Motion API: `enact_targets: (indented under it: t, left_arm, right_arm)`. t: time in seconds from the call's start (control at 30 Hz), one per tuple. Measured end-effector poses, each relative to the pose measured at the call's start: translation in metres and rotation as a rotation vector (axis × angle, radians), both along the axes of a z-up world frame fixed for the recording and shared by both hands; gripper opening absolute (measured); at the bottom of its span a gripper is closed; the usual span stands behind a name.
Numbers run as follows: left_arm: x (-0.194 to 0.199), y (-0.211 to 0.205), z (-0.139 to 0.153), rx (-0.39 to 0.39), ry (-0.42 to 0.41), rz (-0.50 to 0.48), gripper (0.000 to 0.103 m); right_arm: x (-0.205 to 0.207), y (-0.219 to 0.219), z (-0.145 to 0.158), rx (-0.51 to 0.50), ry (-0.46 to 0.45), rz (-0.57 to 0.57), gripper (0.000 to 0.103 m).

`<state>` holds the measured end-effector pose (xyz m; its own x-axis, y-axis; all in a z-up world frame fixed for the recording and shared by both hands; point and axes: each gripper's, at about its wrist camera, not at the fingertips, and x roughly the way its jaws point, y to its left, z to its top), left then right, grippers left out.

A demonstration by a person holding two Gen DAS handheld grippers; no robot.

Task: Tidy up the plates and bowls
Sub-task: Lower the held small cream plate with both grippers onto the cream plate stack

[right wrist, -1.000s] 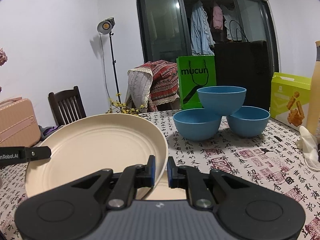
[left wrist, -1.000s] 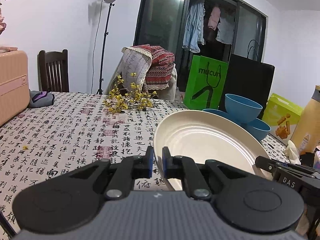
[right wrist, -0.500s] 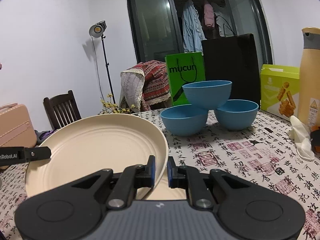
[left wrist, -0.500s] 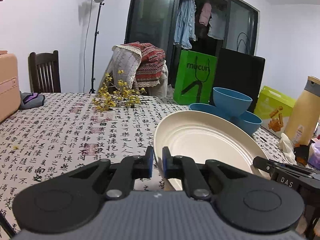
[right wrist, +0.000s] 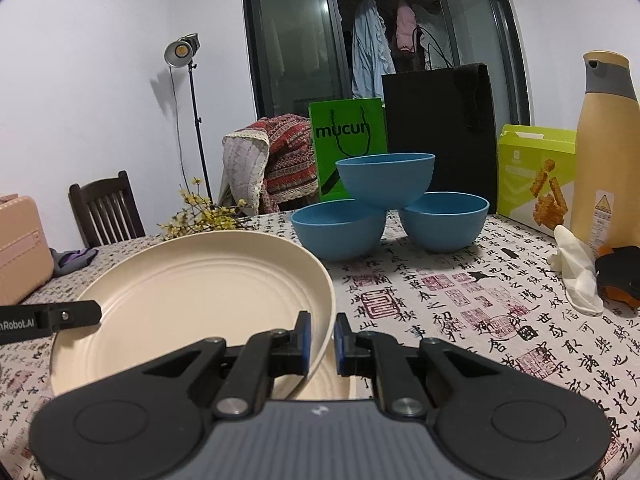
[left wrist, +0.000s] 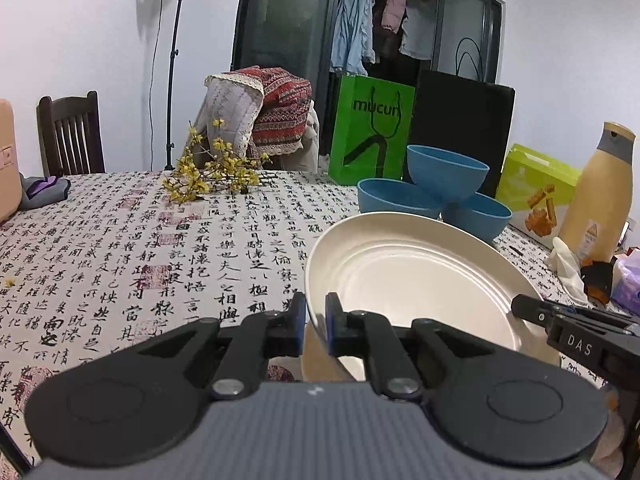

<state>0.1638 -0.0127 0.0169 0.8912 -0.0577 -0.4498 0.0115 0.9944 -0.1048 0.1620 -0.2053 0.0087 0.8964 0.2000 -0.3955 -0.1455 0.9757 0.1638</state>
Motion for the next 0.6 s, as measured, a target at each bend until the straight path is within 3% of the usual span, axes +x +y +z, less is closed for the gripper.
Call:
enact_targets:
  t: [0.6]
  left_arm:
    - [0.006, -0.013, -0.022, 0.044, 0.039, -0.018, 0.01]
  right_arm:
    - [0.0, -0.001, -0.015, -0.049, 0.023, -0.021, 0.012]
